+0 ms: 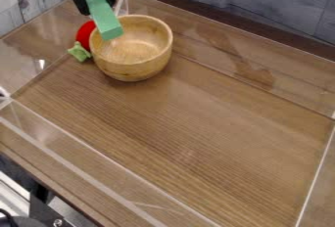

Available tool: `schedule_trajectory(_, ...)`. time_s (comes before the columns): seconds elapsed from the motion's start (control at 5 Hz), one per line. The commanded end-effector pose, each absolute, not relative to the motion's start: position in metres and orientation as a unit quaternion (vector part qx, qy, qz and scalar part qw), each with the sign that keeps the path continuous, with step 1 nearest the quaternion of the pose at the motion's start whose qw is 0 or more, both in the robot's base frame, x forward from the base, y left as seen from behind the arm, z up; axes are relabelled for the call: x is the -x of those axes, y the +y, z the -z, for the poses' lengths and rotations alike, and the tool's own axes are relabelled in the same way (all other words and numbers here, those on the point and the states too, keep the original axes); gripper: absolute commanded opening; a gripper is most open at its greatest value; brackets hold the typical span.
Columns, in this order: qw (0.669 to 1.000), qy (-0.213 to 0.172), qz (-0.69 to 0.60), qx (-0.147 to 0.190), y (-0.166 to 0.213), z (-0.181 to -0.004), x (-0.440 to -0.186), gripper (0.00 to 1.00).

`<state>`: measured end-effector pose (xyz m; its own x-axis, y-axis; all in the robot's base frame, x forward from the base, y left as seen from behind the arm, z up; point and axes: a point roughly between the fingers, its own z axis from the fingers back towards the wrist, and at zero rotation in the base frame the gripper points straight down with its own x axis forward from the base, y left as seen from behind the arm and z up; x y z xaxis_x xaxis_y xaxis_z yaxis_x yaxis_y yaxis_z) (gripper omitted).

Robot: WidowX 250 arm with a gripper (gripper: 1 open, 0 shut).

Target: Put the green stick in the brown bowl

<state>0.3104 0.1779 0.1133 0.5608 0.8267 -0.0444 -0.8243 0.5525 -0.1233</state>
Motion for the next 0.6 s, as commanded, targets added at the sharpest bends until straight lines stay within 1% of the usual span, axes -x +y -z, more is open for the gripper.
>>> schedule_trajectory(0.0,0.895,-0.035,-0.441,0.058,0.167,-0.111,-0.316,0.0)
schedule_trajectory(0.2,0.892,-0.038,-0.446,0.056,0.164,-0.094,-0.328,0.0)
schedule_trajectory(0.4,0.889,-0.039,-0.452,0.056,0.166,-0.082,-0.336,0.0)
